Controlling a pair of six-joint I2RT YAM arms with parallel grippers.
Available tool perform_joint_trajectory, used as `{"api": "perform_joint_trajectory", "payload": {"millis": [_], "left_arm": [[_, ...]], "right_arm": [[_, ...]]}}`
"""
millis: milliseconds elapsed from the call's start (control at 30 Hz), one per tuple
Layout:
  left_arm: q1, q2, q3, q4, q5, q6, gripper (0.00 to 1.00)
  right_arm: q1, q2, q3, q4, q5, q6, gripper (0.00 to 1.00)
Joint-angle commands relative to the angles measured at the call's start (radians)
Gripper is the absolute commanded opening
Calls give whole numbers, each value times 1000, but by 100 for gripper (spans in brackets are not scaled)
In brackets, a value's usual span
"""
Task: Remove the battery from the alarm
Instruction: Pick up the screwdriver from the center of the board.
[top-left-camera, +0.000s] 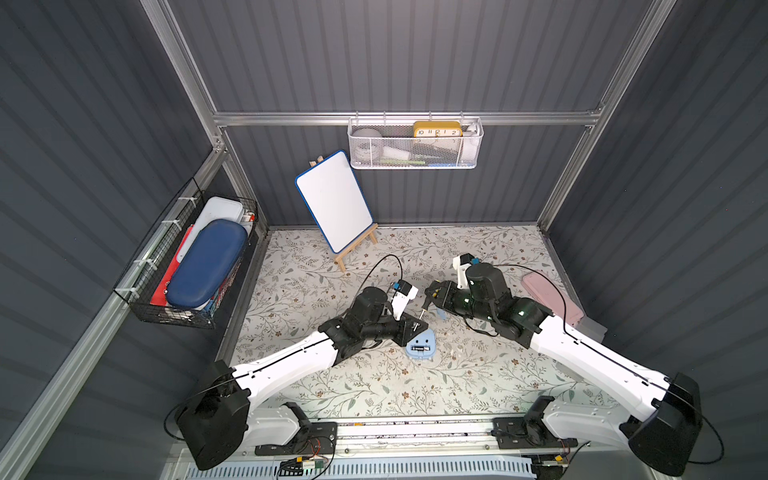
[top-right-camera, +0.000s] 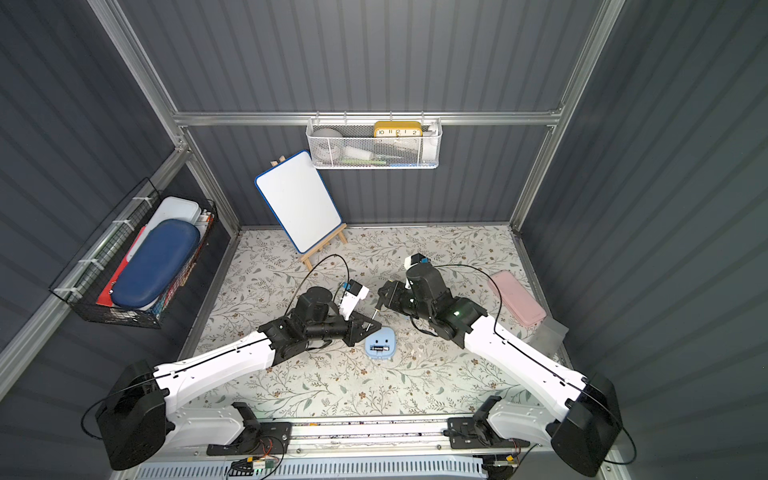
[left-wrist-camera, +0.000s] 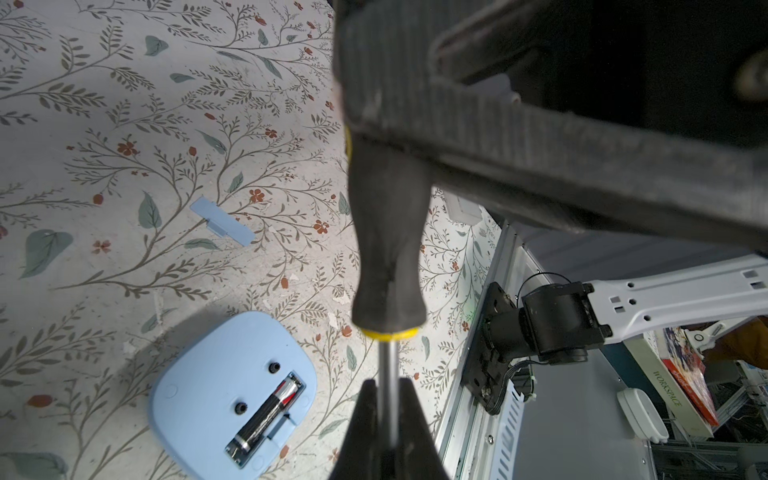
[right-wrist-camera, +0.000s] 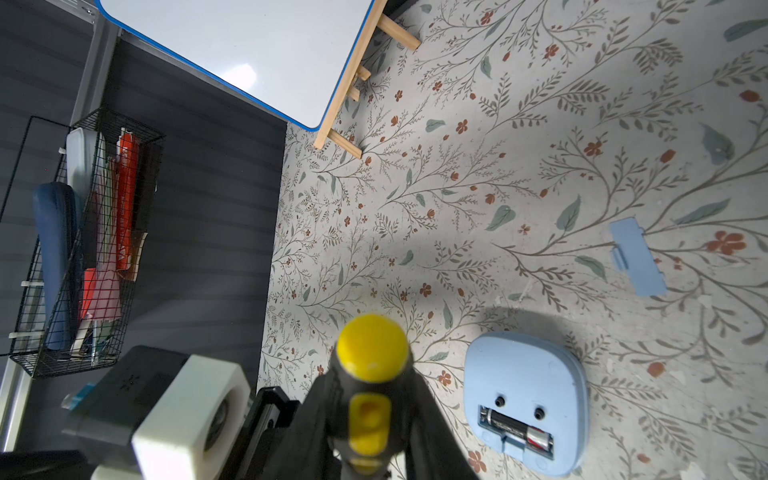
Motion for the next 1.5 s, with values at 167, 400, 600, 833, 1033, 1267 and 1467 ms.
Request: {"api": "perform_joint_trajectory", "payload": {"millis": [167,400,600,833,1033,1267,1467], "left_arm": [[-1,-27,17,-24,-87,55,0],[-36,-18,83,-127,-254,146,0],[-56,-10,129,-178,-355,221,0],[-86,-23,129,-205,-434,237,0],[-101,-13,148,-241,-471,208,13],[-99,-153,71,-227,-496,147,86],[-92,-244,39,-232,-532,93,93]], "right_arm": [[2,11,15,23,-14,-15,56],[-4,56,49,29,52,7,67],[-8,128,122,9,66,17,68],[-21,116,113,32,107,15,26],[-21,109,73,99,59,-10,2],[-94,-169,-392,724,40,-187,0],[-151,-352,-536,707,-18,-269,0]]}}
